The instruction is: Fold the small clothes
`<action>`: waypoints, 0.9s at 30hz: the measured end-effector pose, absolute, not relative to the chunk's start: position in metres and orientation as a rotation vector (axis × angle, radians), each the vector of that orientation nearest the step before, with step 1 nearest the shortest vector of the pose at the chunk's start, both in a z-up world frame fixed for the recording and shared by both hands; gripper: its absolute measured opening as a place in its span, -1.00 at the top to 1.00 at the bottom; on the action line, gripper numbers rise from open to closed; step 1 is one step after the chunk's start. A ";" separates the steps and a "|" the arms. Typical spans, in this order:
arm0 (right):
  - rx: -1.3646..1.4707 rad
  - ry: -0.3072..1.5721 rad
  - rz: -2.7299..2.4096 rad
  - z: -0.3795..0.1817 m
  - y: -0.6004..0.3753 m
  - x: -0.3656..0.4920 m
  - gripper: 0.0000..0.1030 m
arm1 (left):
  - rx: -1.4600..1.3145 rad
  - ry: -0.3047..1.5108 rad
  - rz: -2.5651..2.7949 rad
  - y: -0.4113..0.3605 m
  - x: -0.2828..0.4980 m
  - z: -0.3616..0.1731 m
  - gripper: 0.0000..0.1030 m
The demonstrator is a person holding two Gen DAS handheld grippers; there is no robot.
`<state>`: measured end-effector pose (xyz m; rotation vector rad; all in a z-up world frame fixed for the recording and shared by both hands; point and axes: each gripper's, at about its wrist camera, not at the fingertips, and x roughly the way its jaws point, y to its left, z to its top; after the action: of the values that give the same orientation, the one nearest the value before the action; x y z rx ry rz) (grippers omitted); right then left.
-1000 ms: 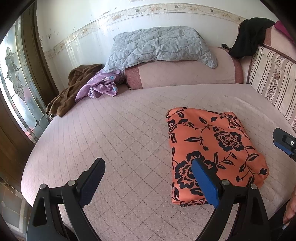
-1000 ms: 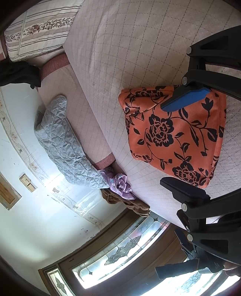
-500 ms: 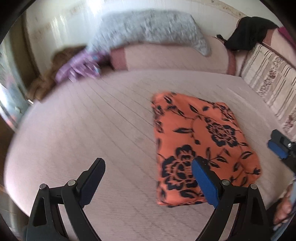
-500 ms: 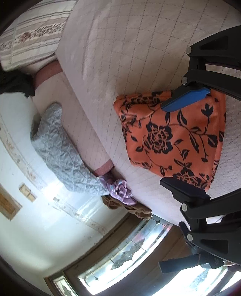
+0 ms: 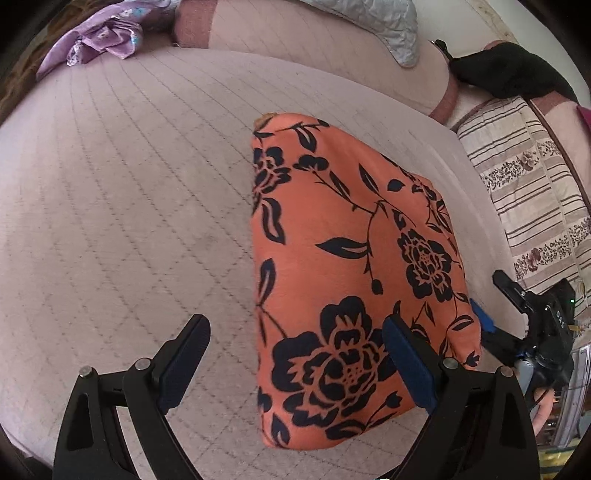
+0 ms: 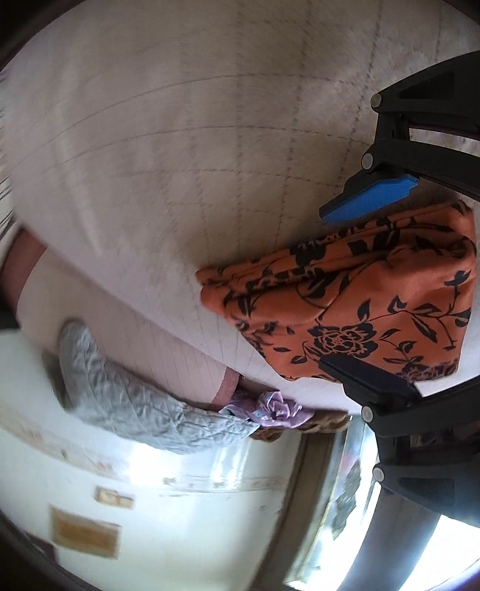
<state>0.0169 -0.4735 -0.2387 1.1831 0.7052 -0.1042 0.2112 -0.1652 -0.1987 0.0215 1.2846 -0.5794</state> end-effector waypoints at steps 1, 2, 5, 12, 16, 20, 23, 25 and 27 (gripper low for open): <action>1.195 0.710 -0.102 -0.241 -0.474 0.018 -0.48 | 0.022 1.284 -0.588 -0.168 0.211 -0.201 -0.83; 1.207 0.720 -0.100 -0.245 -0.474 0.018 -0.48 | 0.028 1.286 -0.589 -0.171 0.210 -0.203 -0.83; 1.209 0.750 -0.093 -0.250 -0.472 0.022 -0.48 | 0.064 1.296 -0.578 -0.185 0.208 -0.213 -0.83; 1.193 0.853 -0.041 -0.267 -0.456 0.037 -0.48 | 0.105 1.316 -0.603 -0.212 0.198 -0.232 -0.83; 1.159 0.868 -0.005 -0.271 -0.447 0.044 -0.48 | 0.096 1.306 -0.606 -0.218 0.196 -0.235 -0.83; 1.147 0.850 0.012 -0.274 -0.444 0.049 -0.48 | 0.104 1.292 -0.616 -0.218 0.196 -0.237 -0.76; 1.067 0.862 0.031 -0.273 -0.434 0.058 -0.39 | 0.095 1.276 -0.606 -0.215 0.197 -0.236 -0.52; 1.021 0.872 0.024 -0.273 -0.426 0.065 -0.05 | 0.087 1.264 -0.603 -0.204 0.195 -0.228 -0.34; 1.012 0.873 0.029 -0.274 -0.423 0.067 0.08 | 0.083 1.250 -0.607 -0.202 0.193 -0.224 -0.10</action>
<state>0.0674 -0.4230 -0.2745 1.0120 0.8733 0.0294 0.1934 -0.2020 -0.2245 0.0834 1.2501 -0.6067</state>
